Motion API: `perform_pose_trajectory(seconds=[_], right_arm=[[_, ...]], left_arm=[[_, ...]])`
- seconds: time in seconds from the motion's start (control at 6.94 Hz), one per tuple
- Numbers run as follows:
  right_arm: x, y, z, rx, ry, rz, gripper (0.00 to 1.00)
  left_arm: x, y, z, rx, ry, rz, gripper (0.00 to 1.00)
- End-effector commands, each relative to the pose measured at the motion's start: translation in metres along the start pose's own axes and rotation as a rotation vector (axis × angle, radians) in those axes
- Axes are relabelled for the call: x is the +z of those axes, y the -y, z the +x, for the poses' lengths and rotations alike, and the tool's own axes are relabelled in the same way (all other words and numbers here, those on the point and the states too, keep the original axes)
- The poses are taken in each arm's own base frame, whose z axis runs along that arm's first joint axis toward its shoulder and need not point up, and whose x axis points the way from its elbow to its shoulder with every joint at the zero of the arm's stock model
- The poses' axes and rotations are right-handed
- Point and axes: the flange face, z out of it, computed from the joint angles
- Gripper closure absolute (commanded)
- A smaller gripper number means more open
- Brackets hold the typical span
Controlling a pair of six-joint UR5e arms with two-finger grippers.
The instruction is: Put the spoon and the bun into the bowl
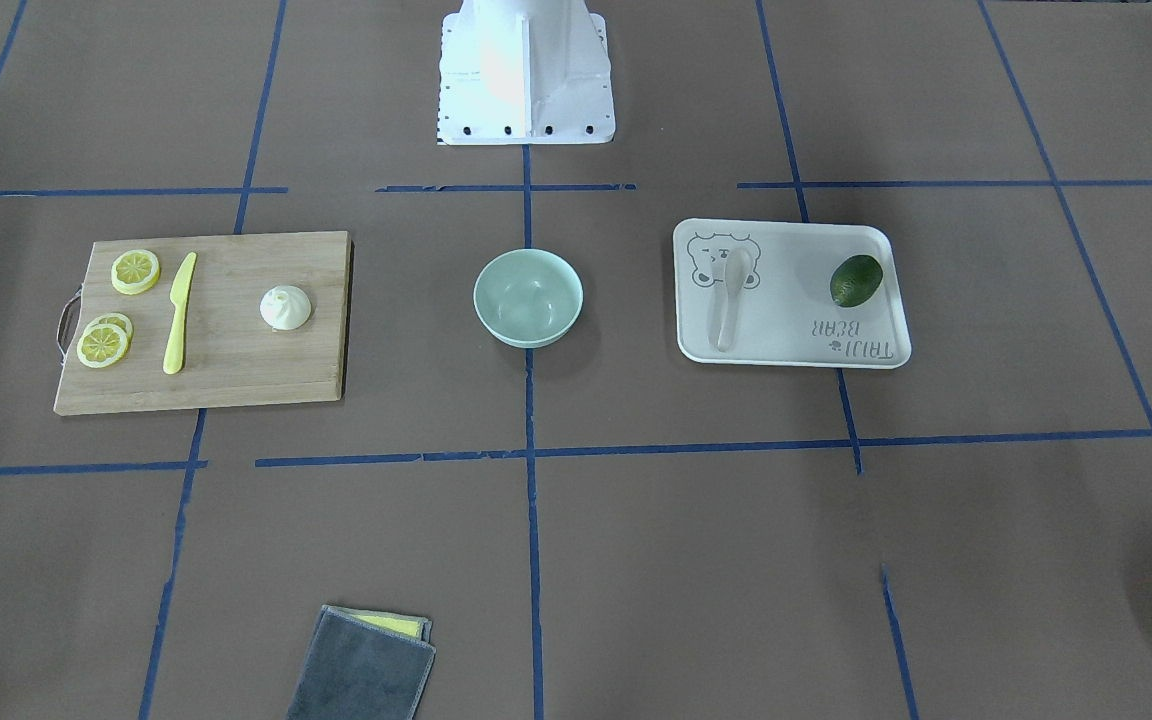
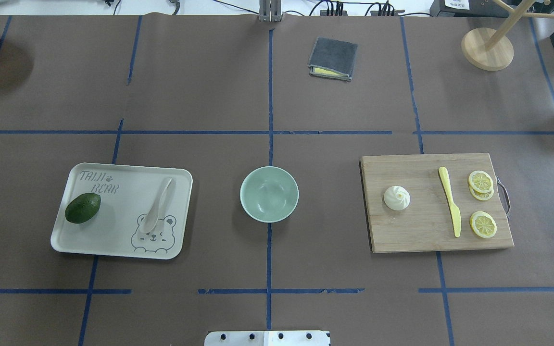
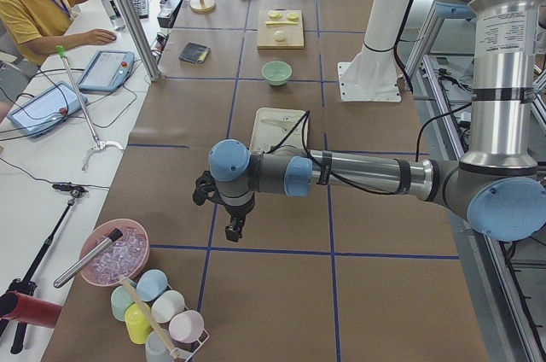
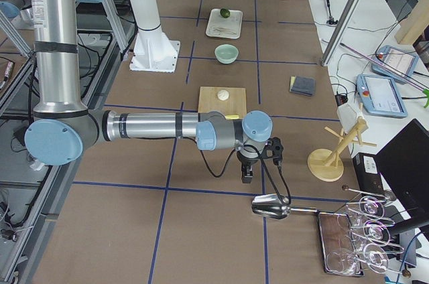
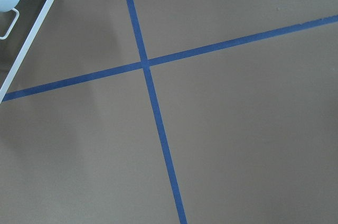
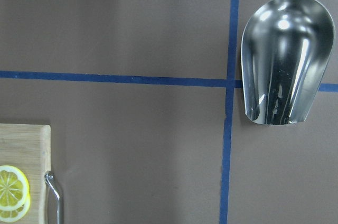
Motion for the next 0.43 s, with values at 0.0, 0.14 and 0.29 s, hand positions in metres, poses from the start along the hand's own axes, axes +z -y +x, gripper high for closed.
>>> perform_pose_trajectory(seconds=[0.0, 0.14, 0.29], right_arm=[[-0.0134, -0.0071, -0.0091, 0.032, -0.006, -0.019, 0.0], [-0.0142, -0.0069, -0.01, 0.028, -0.006, -0.015, 0.0], [-0.014, -0.0066, -0.0112, 0.025, -0.002, -0.013, 0.0]], left_arm=[[-0.0161, 0.0108, 0.0176, 0.027, -0.011, 0.027, 0.0], [-0.0157, 0.0111, 0.0174, 0.037, -0.013, 0.03, 0.0], [-0.0176, 0.0111, 0.022, 0.042, -0.006, 0.032, 0.0]])
